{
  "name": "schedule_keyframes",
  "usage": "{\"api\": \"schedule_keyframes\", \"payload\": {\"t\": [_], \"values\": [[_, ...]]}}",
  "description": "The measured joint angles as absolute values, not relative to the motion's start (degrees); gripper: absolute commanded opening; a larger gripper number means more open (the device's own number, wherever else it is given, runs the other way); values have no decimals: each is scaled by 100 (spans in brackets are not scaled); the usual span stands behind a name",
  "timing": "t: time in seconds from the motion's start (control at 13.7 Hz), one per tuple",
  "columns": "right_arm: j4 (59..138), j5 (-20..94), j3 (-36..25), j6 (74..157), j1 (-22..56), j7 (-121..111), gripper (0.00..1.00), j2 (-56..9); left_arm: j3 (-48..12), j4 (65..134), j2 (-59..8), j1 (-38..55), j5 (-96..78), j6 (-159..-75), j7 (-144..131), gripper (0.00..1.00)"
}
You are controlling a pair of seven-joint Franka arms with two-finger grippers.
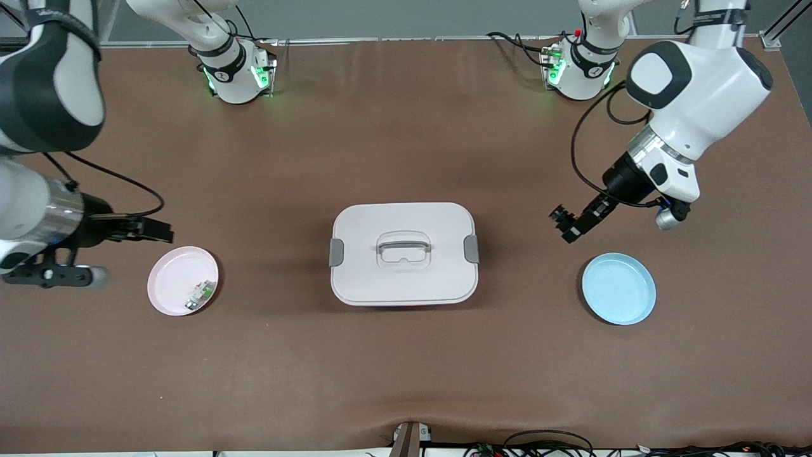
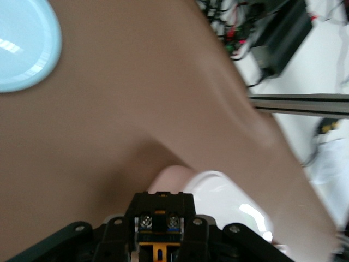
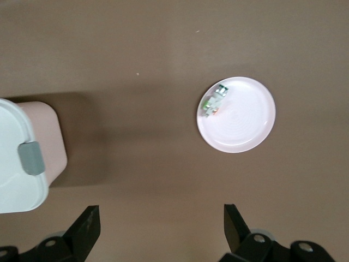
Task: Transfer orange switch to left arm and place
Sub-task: 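Carry the switch with the left gripper over the light-blue plate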
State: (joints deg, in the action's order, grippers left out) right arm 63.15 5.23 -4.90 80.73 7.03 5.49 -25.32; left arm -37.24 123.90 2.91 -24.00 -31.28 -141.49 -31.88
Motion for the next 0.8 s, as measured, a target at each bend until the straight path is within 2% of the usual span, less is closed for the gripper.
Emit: {"api": "schedule_keyframes", "payload": {"t": [0.15, 0.29, 0.8], "values": [[6303, 306, -489, 8161, 380, 81, 100, -2517, -3719, 12231, 190, -2707, -2134, -13363, -3213, 13], [6297, 179, -486, 8329, 114, -250, 100, -2439, -3715, 12010, 1, -2901, -1627, -12984, -3223, 13], [6790, 150, -476, 8486, -279, -406, 100, -2124, -3701, 11834, -392, -3773, -1148, -12903, -3273, 10]]}}
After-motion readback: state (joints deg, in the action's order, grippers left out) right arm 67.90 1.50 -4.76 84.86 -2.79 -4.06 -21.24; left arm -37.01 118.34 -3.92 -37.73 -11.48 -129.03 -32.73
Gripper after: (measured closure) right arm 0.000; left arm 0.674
